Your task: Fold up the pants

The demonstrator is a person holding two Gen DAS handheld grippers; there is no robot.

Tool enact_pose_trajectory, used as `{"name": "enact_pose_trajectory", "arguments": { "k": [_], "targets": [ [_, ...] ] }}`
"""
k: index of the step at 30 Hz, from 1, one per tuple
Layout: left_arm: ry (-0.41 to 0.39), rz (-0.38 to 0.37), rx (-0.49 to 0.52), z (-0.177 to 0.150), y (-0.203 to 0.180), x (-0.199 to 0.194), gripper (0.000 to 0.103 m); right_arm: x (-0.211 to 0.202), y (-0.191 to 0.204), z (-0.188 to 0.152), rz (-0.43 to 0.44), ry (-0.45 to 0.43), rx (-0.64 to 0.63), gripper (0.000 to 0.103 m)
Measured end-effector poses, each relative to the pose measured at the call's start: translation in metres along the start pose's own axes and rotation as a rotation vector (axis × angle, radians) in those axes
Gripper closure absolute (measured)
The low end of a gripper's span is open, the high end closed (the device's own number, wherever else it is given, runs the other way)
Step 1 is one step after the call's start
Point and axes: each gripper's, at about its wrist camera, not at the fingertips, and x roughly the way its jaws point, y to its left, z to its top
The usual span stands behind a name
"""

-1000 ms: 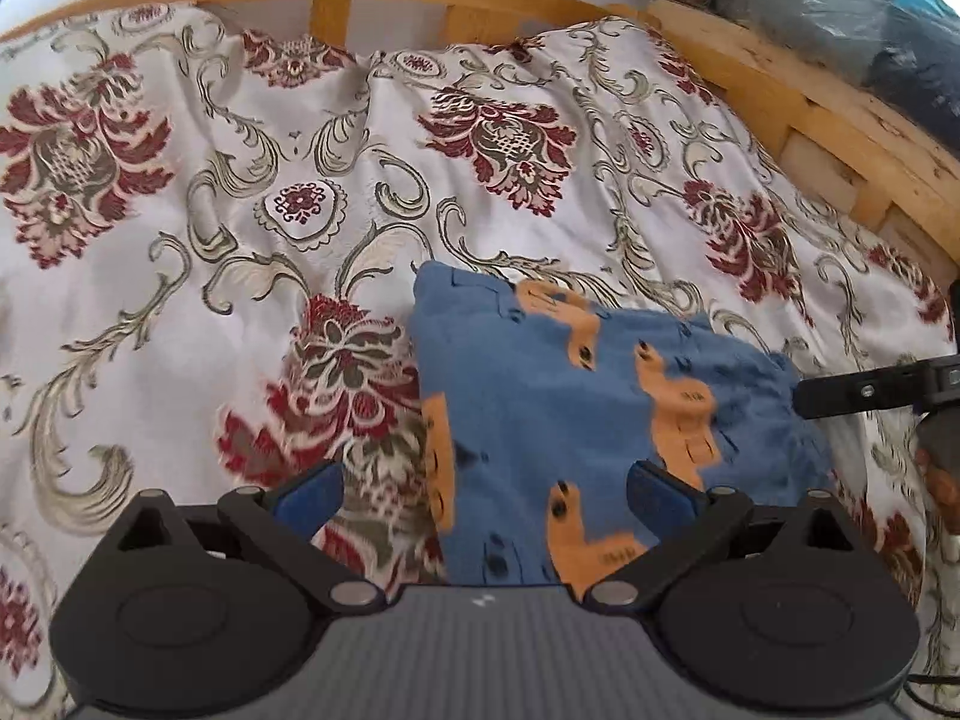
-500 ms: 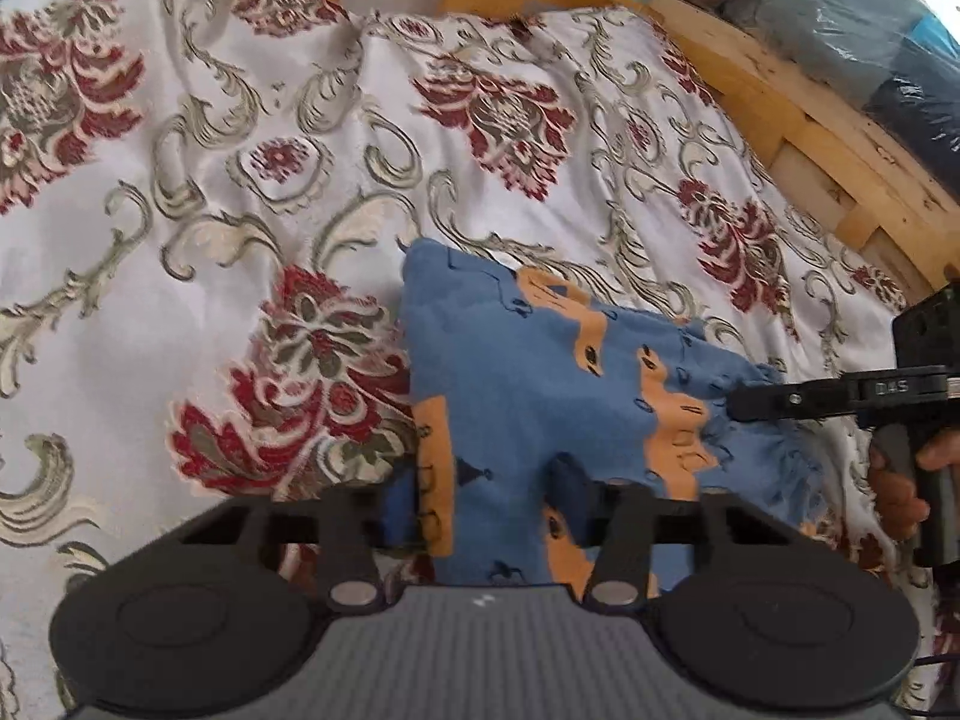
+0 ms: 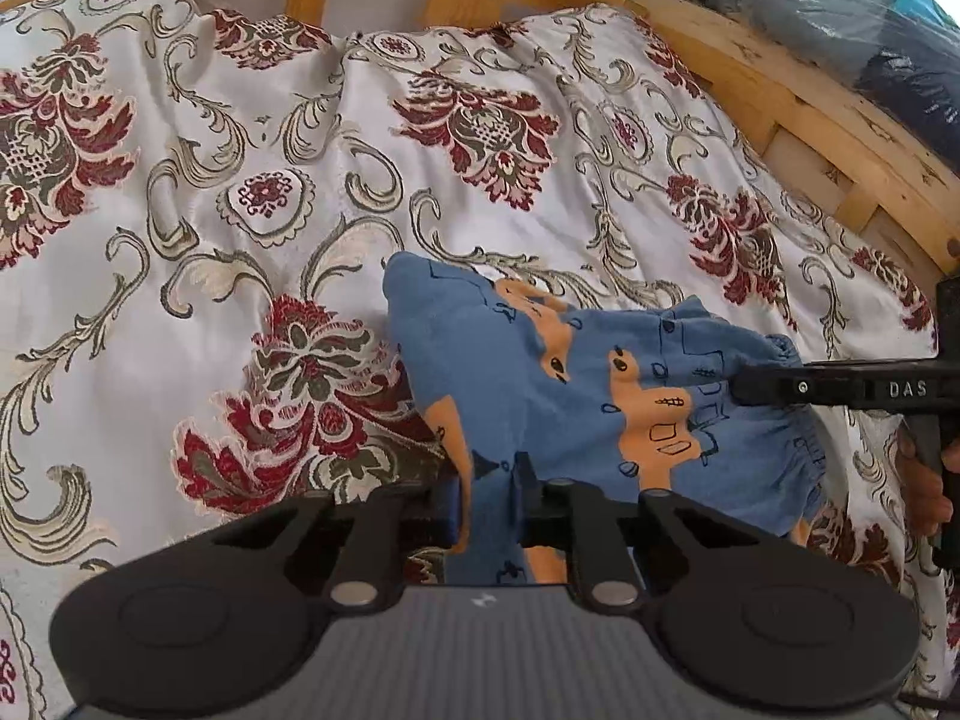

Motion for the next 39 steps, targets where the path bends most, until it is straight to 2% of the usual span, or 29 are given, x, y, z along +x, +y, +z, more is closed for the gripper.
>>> {"name": "enact_pose_trajectory", "arguments": {
  "k": [9,17,22,25,30,33,37,39],
  "targets": [
    [-0.092,0.047,0.027,0.011,-0.002,-0.020,0.087,0.000,0.025,0.019,-0.018,-0.051,-0.107,0.079],
    [-0.179,0.136,-0.018,0.034,0.024,-0.024,0.087,0.041,0.049,0.065,-0.027,-0.082,-0.188,0.080],
    [-0.185,0.163,-0.087,0.041,0.048,-0.015,0.087,0.076,0.055,0.087,-0.040,-0.056,-0.219,0.080],
    [-0.169,0.178,-0.104,0.040,0.057,-0.006,0.087,0.092,0.057,0.089,-0.050,-0.030,-0.226,0.080],
    [-0.150,0.157,-0.143,0.036,0.070,0.001,0.086,0.101,0.053,0.086,-0.055,-0.019,-0.211,0.079],
    [-0.147,0.152,-0.138,0.037,0.070,0.001,0.084,0.100,0.053,0.085,-0.070,-0.016,-0.205,0.075],
    [-0.146,0.170,-0.152,0.036,0.069,-0.004,0.078,0.092,0.057,0.080,-0.125,-0.046,-0.200,0.061],
    [-0.155,0.172,-0.163,0.033,0.069,-0.011,0.068,0.085,0.060,0.074,-0.137,-0.067,-0.181,0.050]
  ]
}}
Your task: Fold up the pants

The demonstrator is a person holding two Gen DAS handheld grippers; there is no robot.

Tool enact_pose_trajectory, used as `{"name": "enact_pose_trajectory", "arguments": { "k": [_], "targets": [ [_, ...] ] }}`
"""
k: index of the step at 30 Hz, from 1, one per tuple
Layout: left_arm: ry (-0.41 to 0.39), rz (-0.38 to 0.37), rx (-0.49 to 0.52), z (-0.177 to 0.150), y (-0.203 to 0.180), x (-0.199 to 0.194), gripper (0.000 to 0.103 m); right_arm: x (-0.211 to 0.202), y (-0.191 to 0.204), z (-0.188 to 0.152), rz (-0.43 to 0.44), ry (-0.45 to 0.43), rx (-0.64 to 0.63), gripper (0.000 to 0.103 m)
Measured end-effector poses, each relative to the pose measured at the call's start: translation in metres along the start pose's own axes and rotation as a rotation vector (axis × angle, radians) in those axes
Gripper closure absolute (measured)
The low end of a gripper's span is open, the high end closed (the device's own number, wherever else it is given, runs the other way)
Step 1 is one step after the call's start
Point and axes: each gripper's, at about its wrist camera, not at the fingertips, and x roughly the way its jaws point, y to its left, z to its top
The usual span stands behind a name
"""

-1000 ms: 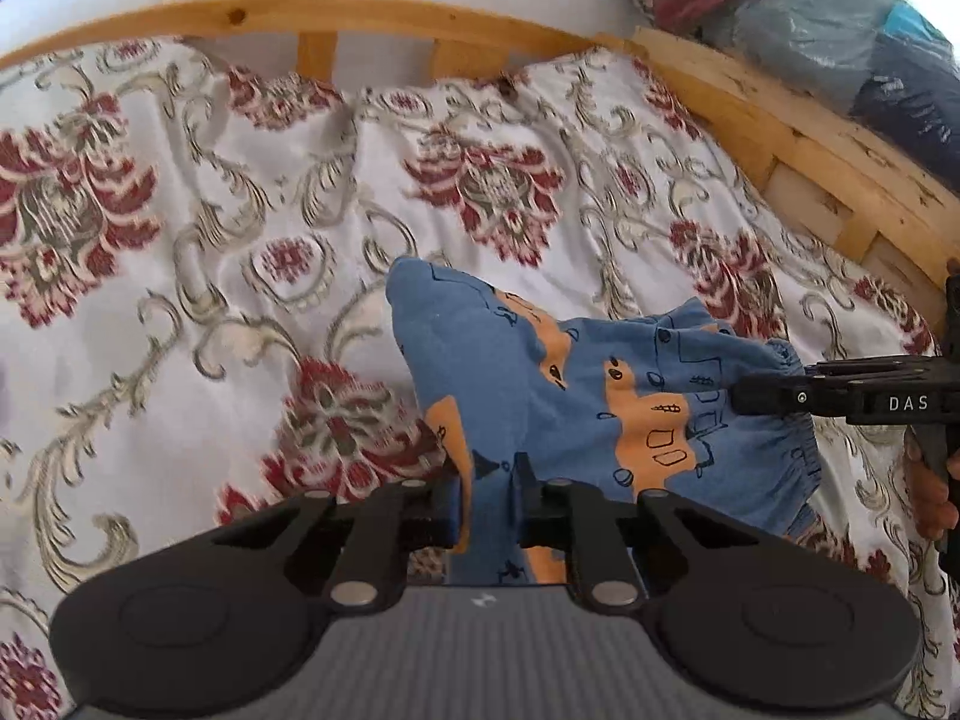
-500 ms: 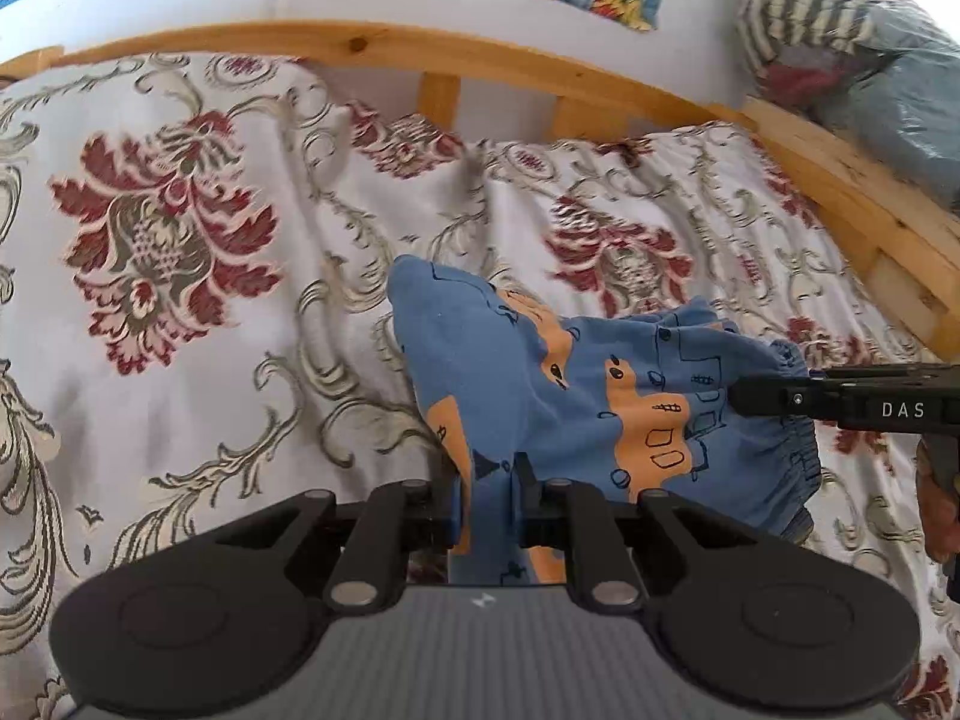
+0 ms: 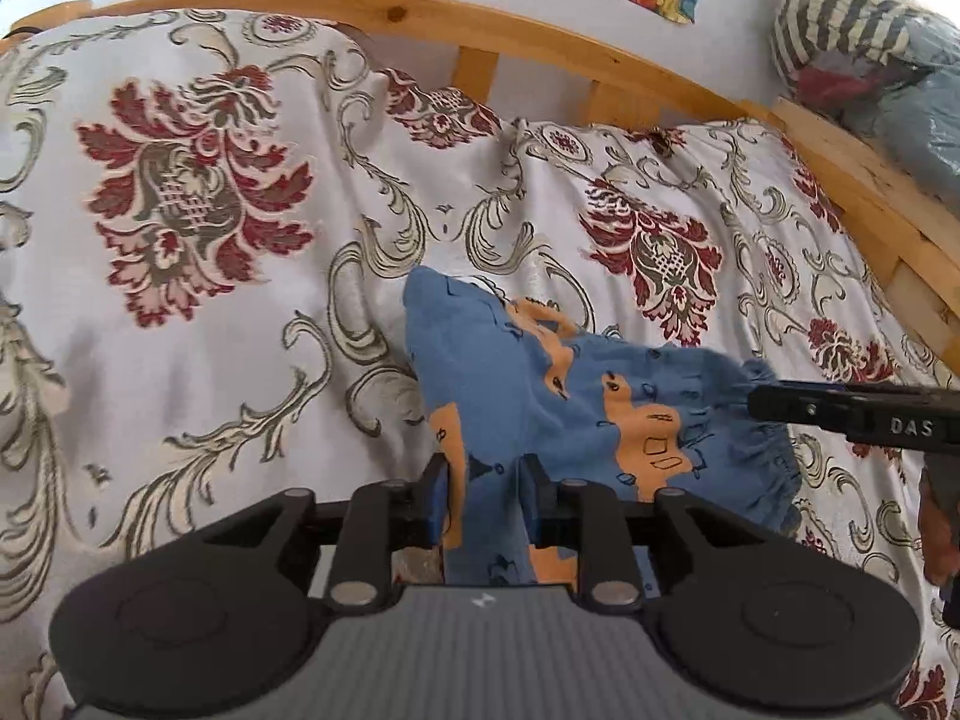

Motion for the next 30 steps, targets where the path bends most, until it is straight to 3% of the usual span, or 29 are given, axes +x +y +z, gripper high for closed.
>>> {"name": "enact_pose_trajectory", "arguments": {
  "k": [1,3,7,9,14,19,30],
  "targets": [
    [-0.007,0.000,-0.004,-0.001,0.000,-0.004,0.065,-0.005,0.003,-0.003,-0.004,-0.012,0.002,0.047],
    [-0.026,0.015,-0.003,-0.006,-0.003,-0.015,0.039,-0.017,0.010,-0.010,-0.021,-0.036,0.004,0.040],
    [-0.063,0.043,0.029,-0.017,-0.014,-0.037,0.027,-0.044,0.027,-0.029,-0.042,-0.089,0.018,0.026],
    [-0.071,0.050,0.028,-0.025,-0.018,-0.048,0.013,-0.056,0.033,-0.038,-0.056,-0.111,0.024,0.021],
    [-0.111,0.069,0.030,-0.049,-0.027,-0.075,0.000,-0.087,0.048,-0.064,-0.099,-0.160,0.027,0.010],
    [-0.135,0.105,0.043,-0.077,-0.037,-0.097,0.000,-0.117,0.063,-0.093,-0.151,-0.207,0.006,0.001],
    [-0.115,0.133,0.088,-0.123,-0.050,-0.120,0.000,-0.145,0.085,-0.137,-0.204,-0.216,-0.039,0.001]
  ]
}}
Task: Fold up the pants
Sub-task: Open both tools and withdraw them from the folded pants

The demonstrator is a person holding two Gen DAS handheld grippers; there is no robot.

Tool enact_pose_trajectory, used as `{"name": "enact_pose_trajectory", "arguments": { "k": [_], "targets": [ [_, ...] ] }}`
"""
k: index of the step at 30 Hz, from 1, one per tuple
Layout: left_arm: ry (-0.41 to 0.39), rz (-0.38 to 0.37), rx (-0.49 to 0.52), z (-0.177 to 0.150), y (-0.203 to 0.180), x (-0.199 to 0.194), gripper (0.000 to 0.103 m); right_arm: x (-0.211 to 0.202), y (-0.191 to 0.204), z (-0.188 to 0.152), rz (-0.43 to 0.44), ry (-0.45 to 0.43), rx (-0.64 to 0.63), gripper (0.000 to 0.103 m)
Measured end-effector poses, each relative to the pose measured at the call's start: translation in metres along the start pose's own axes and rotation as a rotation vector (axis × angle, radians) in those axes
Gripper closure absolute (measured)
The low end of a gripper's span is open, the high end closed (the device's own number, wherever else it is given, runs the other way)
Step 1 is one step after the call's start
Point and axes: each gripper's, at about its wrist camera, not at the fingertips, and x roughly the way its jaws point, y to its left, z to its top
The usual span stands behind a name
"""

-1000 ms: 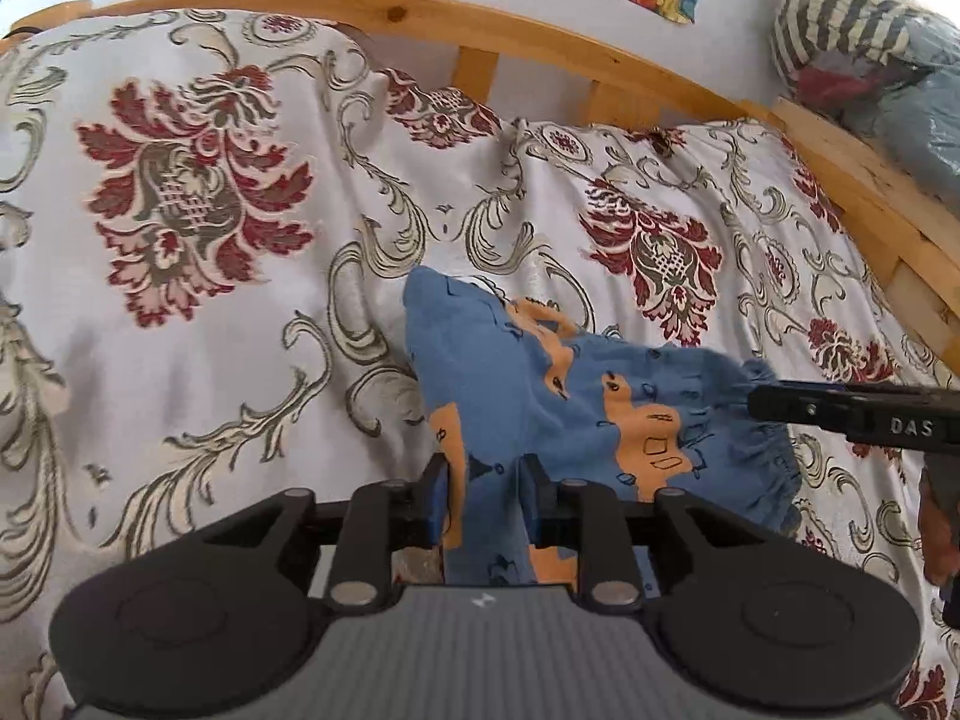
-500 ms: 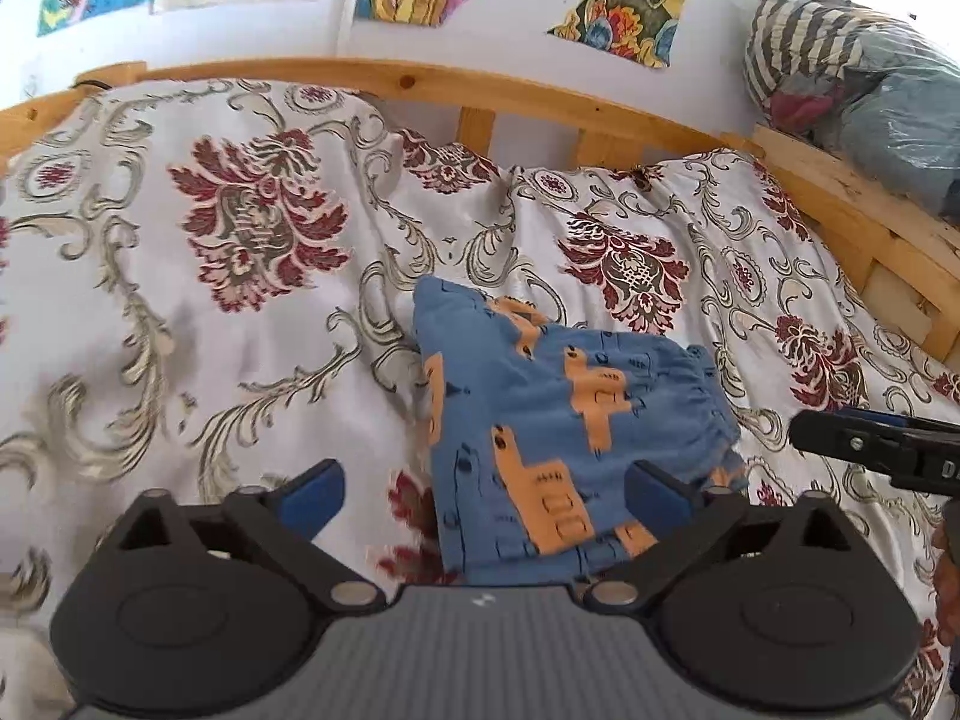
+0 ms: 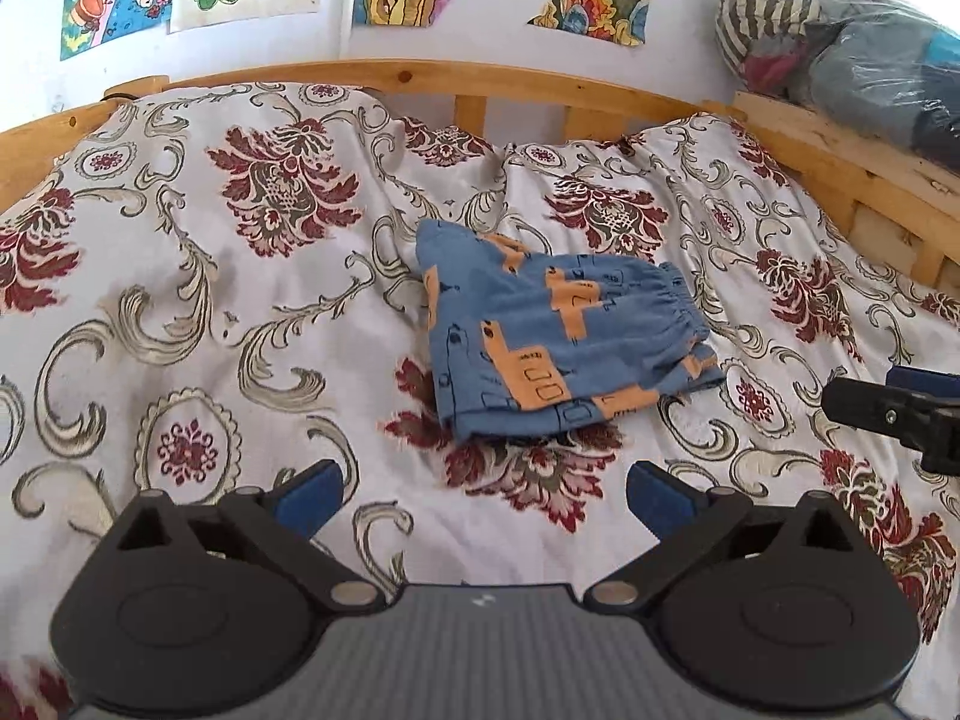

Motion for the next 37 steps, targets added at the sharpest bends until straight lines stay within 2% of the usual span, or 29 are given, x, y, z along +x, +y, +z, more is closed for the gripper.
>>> {"name": "enact_pose_trajectory", "arguments": {
  "k": [24,29,37],
  "targets": [
    [0.030,0.008,-0.015,-0.006,0.002,0.002,0.000,0.003,-0.001,-0.010,0.016,0.032,0.016,0.001],
    [0.048,0.028,-0.035,-0.006,0.003,0.004,0.000,0.003,-0.001,-0.011,0.017,0.034,0.018,0.001],
    [0.042,0.032,0.008,-0.010,0.000,0.003,0.000,0.004,0.000,-0.015,0.020,0.037,0.031,0.001]
  ]
}}
